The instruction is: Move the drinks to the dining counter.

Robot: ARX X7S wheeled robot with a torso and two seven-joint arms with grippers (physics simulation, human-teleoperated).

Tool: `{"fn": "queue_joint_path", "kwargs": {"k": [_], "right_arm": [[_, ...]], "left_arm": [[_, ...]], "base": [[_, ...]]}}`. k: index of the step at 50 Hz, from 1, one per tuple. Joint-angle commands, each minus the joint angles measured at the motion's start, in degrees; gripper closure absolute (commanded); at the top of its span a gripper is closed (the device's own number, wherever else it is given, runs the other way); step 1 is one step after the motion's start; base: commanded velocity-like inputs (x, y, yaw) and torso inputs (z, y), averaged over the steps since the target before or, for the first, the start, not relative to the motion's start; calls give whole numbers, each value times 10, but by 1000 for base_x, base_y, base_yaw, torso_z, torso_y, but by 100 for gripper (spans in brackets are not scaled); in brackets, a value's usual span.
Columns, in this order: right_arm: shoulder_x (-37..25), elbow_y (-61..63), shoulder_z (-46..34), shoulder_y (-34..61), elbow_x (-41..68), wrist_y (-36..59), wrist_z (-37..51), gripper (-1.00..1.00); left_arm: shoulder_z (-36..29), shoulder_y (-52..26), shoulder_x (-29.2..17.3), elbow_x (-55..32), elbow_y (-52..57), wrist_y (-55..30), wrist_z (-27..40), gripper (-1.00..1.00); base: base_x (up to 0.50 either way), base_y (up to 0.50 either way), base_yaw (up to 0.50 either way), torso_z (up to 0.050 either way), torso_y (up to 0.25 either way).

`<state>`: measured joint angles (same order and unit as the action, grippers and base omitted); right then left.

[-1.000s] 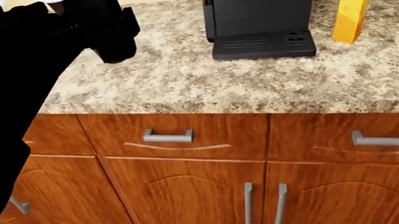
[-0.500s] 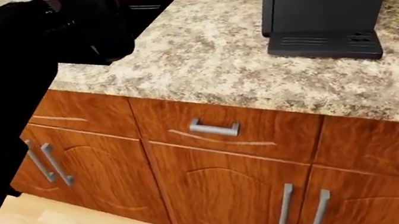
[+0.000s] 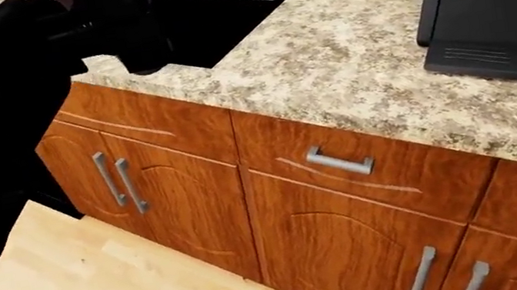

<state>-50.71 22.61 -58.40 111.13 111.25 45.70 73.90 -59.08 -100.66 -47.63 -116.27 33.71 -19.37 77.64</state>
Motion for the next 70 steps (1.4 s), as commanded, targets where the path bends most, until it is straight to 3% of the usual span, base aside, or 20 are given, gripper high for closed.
{"fn": "queue_joint_path", "kwargs": {"k": [1,70], "right_arm": [[2,-2,5,4,-8,8,-2,100],[5,-2,8,3,-9,14,-2,100]], "left_arm": [[6,-6,-1,-1,-1,8,0,100],[11,-11,-4,-4,-1,8,1,100]], "base": [[0,0,500,0,0],[0,0,500,0,1]]}}
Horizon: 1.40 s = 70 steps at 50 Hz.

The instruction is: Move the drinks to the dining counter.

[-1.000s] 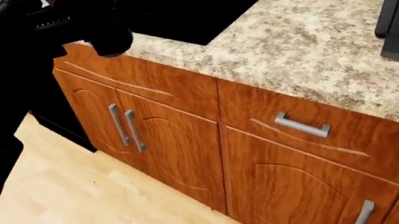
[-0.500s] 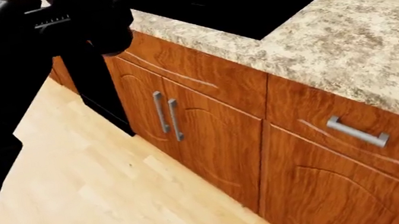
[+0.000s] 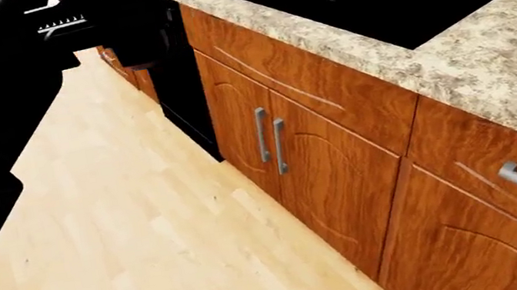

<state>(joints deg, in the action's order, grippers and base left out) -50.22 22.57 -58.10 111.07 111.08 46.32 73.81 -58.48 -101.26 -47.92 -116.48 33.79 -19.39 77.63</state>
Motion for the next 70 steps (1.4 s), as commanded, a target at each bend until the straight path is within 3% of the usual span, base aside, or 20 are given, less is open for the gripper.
{"fn": "queue_joint_path", "kwargs": {"k": [1,70], "right_arm": [[0,-1,5,4,-7,8,-1,100],[2,-1,10,3,-10,11,-5,100]], "left_arm": [[5,-5,-1,-1,-2,8,1,100],[6,-5,-1,3,-2,6,-1,100]], "base": [[0,0,500,0,0],[0,0,500,0,1]]}}
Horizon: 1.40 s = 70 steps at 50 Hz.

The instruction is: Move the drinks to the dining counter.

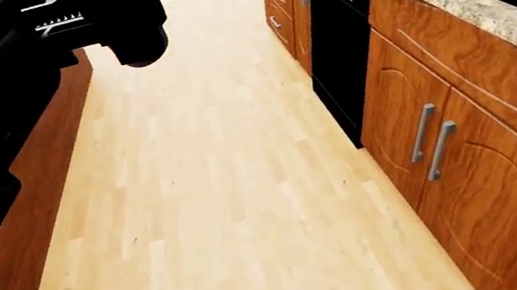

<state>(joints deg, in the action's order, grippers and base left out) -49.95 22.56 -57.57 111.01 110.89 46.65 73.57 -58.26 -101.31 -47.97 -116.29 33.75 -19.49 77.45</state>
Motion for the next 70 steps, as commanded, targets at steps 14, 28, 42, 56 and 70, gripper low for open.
{"fn": "queue_joint_path", "kwargs": {"k": [14,28,42,56,70], "right_arm": [[0,-1,5,3,-8,9,-2,100],[-1,0,7,2,-7,8,-1,100],[-2,-1,9,1,-6,8,-2,100],[-2,-1,10,1,-5,7,-3,100],[-3,0,12,-2,-5,4,-1,100]], "left_arm": [[5,-5,-2,1,-2,7,0,100],[5,-4,-1,1,-1,7,0,100],[4,-2,0,1,-2,7,0,100],[5,-3,0,1,-2,6,0,100],[7,-4,-2,1,-2,6,0,100]], "base": [[0,0,500,1,1],[0,0,500,0,1],[0,0,500,1,1],[0,0,500,0,1],[0,0,500,1,1]]}}
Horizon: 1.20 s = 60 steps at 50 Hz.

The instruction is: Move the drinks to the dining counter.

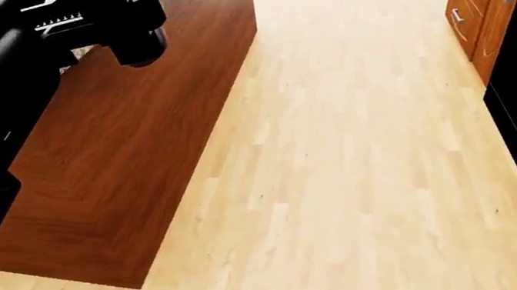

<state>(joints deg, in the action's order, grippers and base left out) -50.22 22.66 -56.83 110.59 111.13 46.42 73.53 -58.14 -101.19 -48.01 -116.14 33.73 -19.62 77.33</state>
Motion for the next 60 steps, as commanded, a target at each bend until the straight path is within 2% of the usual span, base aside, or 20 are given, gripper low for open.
{"fn": "queue_joint_path", "kwargs": {"k": [1,8,15,46,49,50,51,52,55,60], "right_arm": [[0,-1,5,2,-7,6,-1,100],[0,6,15,-13,-6,-14,-17,100],[-2,7,18,-13,-7,-21,-5,100],[-4,8,19,-11,-10,-18,-1,100],[-4,4,20,-14,-3,-24,8,100],[-9,7,35,-29,-10,-55,6,100],[0,5,13,0,-17,4,-14,100],[-6,11,28,-17,-20,-34,-1,100],[0,4,10,6,-14,10,1,100],[1,2,10,6,-7,6,10,100]], "left_arm": [[5,-5,-1,-1,-1,8,1,100],[5,-4,-2,0,-2,8,0,100],[5,-3,-1,0,-1,8,1,100],[5,-2,0,2,-2,7,-1,100],[5,-2,-1,3,-3,7,-1,100],[4,-2,-1,3,-3,6,0,100],[4,-2,-1,3,-3,6,0,100],[4,-1,-1,3,-3,6,0,100],[4,-2,-1,3,-2,6,-1,100],[6,-3,-2,1,-2,6,-1,100]], "base": [[0,0,500,0,0],[-1,3,500,0,0],[-71,-15,0,0,1],[-277,429,0,0,2],[-395,386,0,0,4],[0,0,0,0,0],[0,0,0,0,13],[0,0,0,0,0],[0,0,167,0,0],[0,0,500,0,2]]}}
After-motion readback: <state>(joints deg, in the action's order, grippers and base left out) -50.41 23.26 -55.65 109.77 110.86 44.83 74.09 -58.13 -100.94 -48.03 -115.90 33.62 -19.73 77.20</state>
